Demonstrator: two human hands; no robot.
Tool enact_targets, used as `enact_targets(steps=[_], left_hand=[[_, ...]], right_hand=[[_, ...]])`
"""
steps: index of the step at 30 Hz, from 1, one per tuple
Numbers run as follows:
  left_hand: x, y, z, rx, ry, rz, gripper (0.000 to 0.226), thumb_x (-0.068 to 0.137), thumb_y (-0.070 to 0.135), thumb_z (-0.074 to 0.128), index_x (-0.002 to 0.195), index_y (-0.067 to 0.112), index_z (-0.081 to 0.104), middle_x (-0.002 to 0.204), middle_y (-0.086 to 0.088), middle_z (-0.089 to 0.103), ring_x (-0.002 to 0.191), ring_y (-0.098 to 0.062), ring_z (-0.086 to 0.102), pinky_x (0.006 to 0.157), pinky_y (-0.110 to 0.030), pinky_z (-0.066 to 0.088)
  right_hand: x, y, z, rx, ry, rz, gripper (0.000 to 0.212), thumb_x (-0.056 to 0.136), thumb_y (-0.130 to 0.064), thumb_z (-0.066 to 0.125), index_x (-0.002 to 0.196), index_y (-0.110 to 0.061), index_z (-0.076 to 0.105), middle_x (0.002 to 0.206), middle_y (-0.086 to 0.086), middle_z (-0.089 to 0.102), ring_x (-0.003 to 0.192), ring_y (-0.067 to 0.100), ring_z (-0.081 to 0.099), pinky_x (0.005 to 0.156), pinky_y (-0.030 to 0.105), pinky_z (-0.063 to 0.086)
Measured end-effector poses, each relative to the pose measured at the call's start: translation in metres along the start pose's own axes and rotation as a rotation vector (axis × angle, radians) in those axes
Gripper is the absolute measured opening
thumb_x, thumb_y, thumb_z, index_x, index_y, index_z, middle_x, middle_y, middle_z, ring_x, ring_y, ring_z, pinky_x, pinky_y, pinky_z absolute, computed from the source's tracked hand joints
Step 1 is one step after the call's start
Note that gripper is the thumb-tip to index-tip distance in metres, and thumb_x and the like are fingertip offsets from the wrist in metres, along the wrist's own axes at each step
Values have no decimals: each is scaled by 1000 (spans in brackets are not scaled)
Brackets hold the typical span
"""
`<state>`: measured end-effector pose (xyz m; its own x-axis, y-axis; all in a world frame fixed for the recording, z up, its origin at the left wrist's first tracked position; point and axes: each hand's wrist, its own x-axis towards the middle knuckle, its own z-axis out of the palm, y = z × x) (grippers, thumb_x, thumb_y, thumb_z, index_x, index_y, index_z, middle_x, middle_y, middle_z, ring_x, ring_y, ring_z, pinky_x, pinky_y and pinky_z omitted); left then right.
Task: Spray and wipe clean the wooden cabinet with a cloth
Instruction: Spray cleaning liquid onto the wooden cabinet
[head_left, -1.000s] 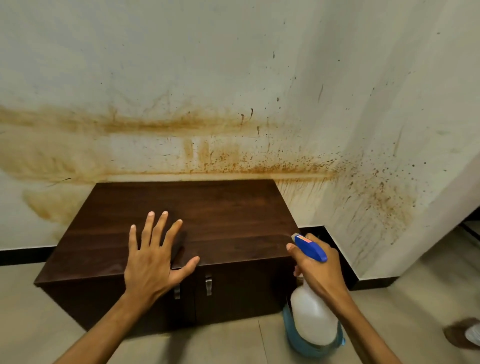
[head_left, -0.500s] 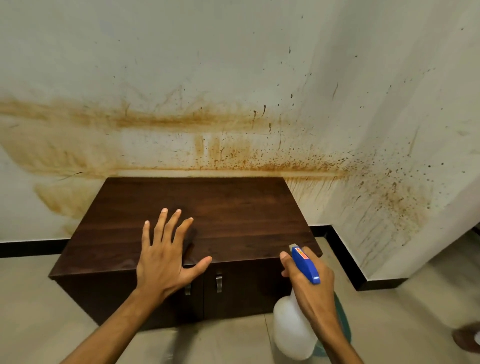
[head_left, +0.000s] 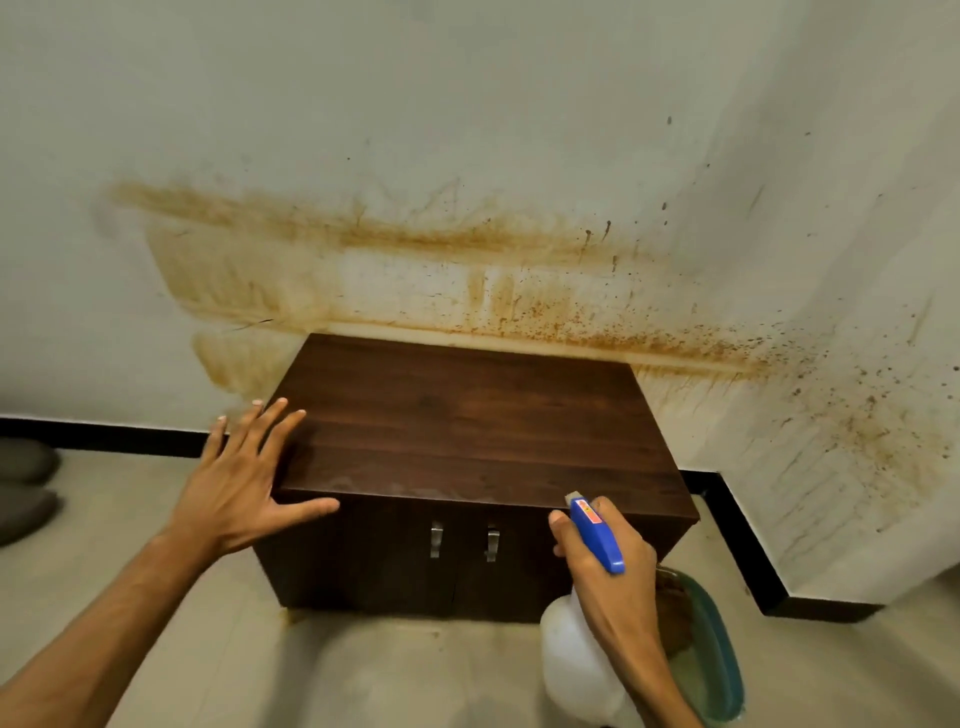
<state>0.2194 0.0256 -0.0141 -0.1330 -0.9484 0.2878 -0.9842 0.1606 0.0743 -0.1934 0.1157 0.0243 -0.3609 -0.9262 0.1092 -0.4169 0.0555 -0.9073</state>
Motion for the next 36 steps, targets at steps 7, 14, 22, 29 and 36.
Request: enact_targets(steps=[7, 14, 22, 29, 36], left_hand=[[-17, -38, -16, -18, -159, -186, 154, 56, 119, 34, 177, 28, 7, 186, -2, 6, 172, -27, 0, 137, -59, -1], [-23, -43, -22, 48, -312, -243, 169, 46, 121, 43, 175, 28, -14, 185, 1, -12, 171, -26, -12, 136, -57, -7], [-19, -42, -20, 2, -291, -250, 169, 44, 123, 32, 175, 27, -16, 185, 2, -11, 171, -24, -11, 138, -57, -6], [-7, -38, -11, -70, -284, -250, 166, 49, 120, 41, 174, 27, -16, 186, 3, -8, 171, -22, -10, 138, -56, -6], [-2, -52, -12, -18, -388, -288, 183, 39, 112, 65, 172, 22, -24, 185, -1, -12, 171, -29, -10, 136, -59, -5]], right_hand=[[-23, -27, 69, -8, -214, -83, 21, 95, -35, 74, 79, -25, 66, 67, 2, 68, 64, 23, 68, 64, 41, 64], [-48, -60, 128, -88, -387, -181, 31, 97, -40, 70, 73, -30, 53, 64, -5, 58, 57, 12, 55, 56, 19, 44], [-54, -86, 160, -17, -382, -231, 32, 98, -34, 71, 72, -30, 54, 63, -4, 57, 63, 2, 59, 57, 15, 49], [-35, -87, 165, -26, -332, -308, 31, 97, -35, 70, 71, -31, 54, 59, -5, 56, 63, 8, 60, 52, 20, 50], [-46, -71, 174, -134, -443, -360, 28, 85, -58, 49, 67, -36, 46, 60, -7, 54, 59, 14, 56, 71, 32, 52]])
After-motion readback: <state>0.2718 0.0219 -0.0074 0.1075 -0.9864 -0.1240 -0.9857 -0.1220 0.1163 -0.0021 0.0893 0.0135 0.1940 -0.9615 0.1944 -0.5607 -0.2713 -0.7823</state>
